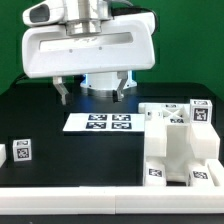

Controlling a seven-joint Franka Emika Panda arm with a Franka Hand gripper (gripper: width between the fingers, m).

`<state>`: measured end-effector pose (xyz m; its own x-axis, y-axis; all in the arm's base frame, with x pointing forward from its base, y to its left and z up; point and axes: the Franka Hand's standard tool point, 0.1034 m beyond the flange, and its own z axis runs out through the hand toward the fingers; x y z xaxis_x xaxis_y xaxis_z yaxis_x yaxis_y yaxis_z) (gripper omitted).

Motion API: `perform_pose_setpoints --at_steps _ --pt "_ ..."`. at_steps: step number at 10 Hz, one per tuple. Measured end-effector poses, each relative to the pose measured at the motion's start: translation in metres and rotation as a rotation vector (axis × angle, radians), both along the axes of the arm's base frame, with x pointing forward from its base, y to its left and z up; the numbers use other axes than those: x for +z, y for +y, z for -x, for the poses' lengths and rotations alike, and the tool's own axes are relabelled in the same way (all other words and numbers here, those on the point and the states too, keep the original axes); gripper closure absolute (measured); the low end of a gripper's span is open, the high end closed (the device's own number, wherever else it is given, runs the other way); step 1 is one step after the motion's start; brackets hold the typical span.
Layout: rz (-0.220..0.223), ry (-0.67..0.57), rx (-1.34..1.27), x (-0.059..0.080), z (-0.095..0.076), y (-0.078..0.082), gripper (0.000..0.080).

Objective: Assemble chair

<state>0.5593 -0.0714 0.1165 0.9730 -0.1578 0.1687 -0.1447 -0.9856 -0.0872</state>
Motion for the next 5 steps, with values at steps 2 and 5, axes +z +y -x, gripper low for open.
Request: perform_pose_setpoints --at_steps 2,5 --pt "-0.008 0.012 -0.052 -0.0018 0.0041 -0.0148 0.0150" --pt "-0.047 0.023 -0.217 -0.0023 0.0047 -0.0159 0.0150"
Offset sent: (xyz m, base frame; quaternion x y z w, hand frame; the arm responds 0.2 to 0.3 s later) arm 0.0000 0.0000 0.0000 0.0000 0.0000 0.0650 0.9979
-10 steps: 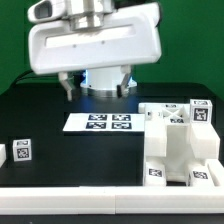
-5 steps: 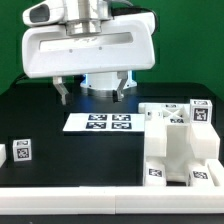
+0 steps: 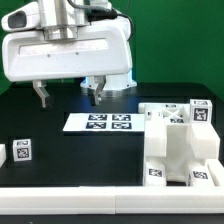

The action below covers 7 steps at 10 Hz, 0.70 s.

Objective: Assemble chair

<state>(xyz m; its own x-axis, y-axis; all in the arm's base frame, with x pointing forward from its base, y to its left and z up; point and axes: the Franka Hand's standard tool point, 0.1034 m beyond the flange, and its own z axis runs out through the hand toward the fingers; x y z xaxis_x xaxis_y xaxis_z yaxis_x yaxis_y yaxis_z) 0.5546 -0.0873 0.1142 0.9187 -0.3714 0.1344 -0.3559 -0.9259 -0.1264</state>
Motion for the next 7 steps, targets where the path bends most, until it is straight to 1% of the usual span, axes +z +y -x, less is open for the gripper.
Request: perform_pose_setpoints --at_steps 1,2,3,4,5,6,7 --pt "-0.064 0.011 -0.175 0.000 0.002 -0.015 0.0150" --pt "-0.095 0.030 -0.374 -0.008 0.007 -0.033 0.0150" --pt "-0.125 0.050 -0.523 -0.020 0.013 -0.042 0.0150" --pt "-0.130 0.052 -0.601 -0.031 0.018 -0.054 0.0150" --pt "-0.151 0.066 -0.729 -0.031 0.017 -0.053 0.0150" --pt "-0.160 0.070 -0.775 -0.031 0.017 -0.051 0.0150" --pt "-0.172 0.077 -0.844 -0.033 0.018 -0.053 0.0150"
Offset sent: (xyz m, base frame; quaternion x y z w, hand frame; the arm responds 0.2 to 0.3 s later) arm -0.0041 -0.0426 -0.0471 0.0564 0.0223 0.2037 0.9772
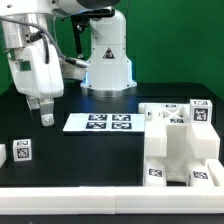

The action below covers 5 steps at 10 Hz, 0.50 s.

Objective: Assemble chair

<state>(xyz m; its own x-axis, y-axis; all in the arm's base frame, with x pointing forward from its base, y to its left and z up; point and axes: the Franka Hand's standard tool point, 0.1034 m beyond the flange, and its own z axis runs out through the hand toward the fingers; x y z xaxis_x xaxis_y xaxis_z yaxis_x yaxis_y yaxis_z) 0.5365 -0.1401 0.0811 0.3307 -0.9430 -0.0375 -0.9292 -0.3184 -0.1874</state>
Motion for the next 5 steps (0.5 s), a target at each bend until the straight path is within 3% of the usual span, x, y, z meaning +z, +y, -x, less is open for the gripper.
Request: perform_pose_setpoints --at_steps 2,5 --pt "-0.042 0.041 -0.193 -0.026 0.020 -0.026 0.0150" --pt "0.003 0.065 -0.193 -0.051 0.041 -0.047 0.0150"
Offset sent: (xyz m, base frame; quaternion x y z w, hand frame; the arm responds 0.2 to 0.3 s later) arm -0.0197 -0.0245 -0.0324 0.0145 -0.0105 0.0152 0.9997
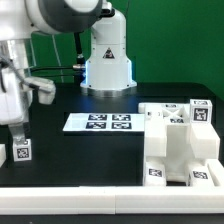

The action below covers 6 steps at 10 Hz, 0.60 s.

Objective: Assemble chair

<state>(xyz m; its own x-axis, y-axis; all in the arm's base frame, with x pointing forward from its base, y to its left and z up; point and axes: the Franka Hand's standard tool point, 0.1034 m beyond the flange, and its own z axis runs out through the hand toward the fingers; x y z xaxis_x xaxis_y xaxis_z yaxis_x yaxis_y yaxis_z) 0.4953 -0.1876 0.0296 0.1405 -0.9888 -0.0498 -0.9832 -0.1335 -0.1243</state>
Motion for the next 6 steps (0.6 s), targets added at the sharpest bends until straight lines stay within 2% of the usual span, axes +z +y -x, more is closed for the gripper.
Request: perform_pose_setpoints --at_steps 3,4,6 --pt "0.031 0.016 0.012 -0.018 -0.002 -0.001 0.0150" --pt "0.031 0.017 0.013 -0.018 -0.002 -0.001 0.0150" --pt "0.031 0.018 0.013 -0.019 -0.001 -0.001 0.0414"
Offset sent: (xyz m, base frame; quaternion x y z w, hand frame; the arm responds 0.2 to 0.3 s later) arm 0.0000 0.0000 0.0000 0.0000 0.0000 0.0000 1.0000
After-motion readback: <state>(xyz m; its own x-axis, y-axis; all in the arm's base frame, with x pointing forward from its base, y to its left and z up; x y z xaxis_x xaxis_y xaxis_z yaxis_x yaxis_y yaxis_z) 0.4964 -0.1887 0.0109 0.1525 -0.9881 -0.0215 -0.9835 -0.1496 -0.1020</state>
